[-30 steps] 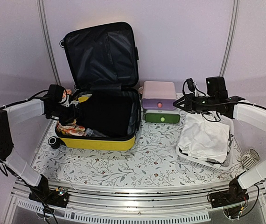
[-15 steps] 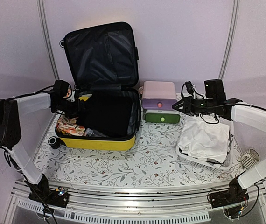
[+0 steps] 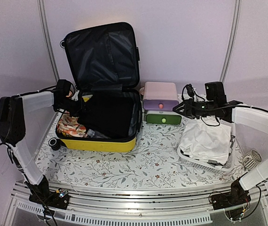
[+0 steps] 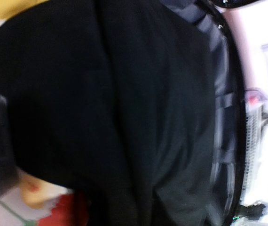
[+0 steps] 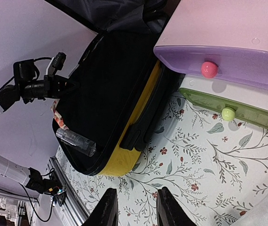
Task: Open, take out, and arrange the luggage
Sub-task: Pick up the clothes from the opened luggage, then pass from the left arm to the right
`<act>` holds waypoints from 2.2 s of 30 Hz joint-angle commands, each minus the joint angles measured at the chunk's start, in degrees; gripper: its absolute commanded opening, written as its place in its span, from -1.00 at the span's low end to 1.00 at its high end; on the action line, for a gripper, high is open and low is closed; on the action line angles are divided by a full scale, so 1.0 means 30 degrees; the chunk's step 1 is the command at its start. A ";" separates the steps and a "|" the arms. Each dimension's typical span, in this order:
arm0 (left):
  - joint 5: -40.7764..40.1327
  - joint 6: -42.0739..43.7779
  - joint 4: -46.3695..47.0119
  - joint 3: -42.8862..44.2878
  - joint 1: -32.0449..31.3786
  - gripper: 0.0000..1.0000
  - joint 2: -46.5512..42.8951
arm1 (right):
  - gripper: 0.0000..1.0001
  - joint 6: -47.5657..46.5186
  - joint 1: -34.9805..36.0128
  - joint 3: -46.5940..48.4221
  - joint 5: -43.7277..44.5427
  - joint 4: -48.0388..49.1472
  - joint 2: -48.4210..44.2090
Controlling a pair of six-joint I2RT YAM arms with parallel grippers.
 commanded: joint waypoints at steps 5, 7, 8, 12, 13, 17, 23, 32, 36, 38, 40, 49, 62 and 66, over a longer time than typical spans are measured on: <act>0.4431 -0.2026 0.0847 0.1307 0.0051 -1.00 -0.1811 | -0.38 0.0157 0.0907 0.1100 -0.0846 0.0378 0.1489; 0.5164 -0.3215 0.1815 0.1253 0.0381 -1.00 -0.2408 | -0.38 0.0141 0.1529 0.1814 -0.0912 0.0391 0.2027; 0.5678 -0.4015 0.2610 0.1049 0.0543 -1.00 -0.2742 | -0.37 0.0169 0.1905 0.2202 -0.0929 0.0466 0.2340; 0.6788 -0.6791 0.5703 0.0080 0.0987 -1.00 -0.3958 | -0.34 0.0457 0.3327 0.4128 -0.1397 0.0821 0.4049; 0.6830 -0.7318 0.6278 -0.0087 0.1014 -1.00 -0.4225 | -0.32 0.0593 0.3653 0.4527 -0.1616 0.1113 0.4471; 0.6735 -0.8233 0.7073 -0.0039 0.1085 -1.00 -0.4839 | -0.02 0.2560 0.4565 0.5410 -0.3036 0.3164 0.6301; 0.6920 -0.9140 0.7835 0.0097 0.1195 -1.00 -0.5037 | 0.62 0.3958 0.5825 0.7583 -0.2014 0.3027 0.8241; 0.7315 -1.1407 1.0834 0.1274 0.0733 -1.00 -0.5845 | 0.98 0.7254 0.4460 0.4417 -0.1883 0.7627 0.6382; 0.7154 -1.1975 1.1526 0.1583 0.0051 -1.00 -0.6139 | 0.98 0.7407 0.4537 0.5356 -0.2137 0.6143 0.6664; 0.7055 -1.2175 1.1933 0.1539 -0.0337 -1.00 -0.6181 | 0.98 0.7826 0.4608 0.5544 -0.2669 0.6158 0.6780; 0.6839 -1.2426 1.2417 0.1464 -0.0719 -1.00 -0.6165 | 0.98 0.8204 0.4783 0.5408 -0.2607 0.6110 0.6662; 0.5549 -1.2102 1.2776 0.1491 -0.1658 -1.00 -0.6040 | 0.94 0.3691 0.7442 0.6949 0.0217 -0.0108 0.5584; 0.5237 -1.2343 1.3598 0.1934 -0.2992 -1.00 -0.5476 | 1.00 0.4475 0.7442 0.2655 0.1514 0.2174 0.2856; 0.4924 -1.2736 1.4509 0.1894 -0.3801 -1.00 -0.5192 | 1.00 0.5378 0.6341 0.1377 0.1409 0.2685 0.1341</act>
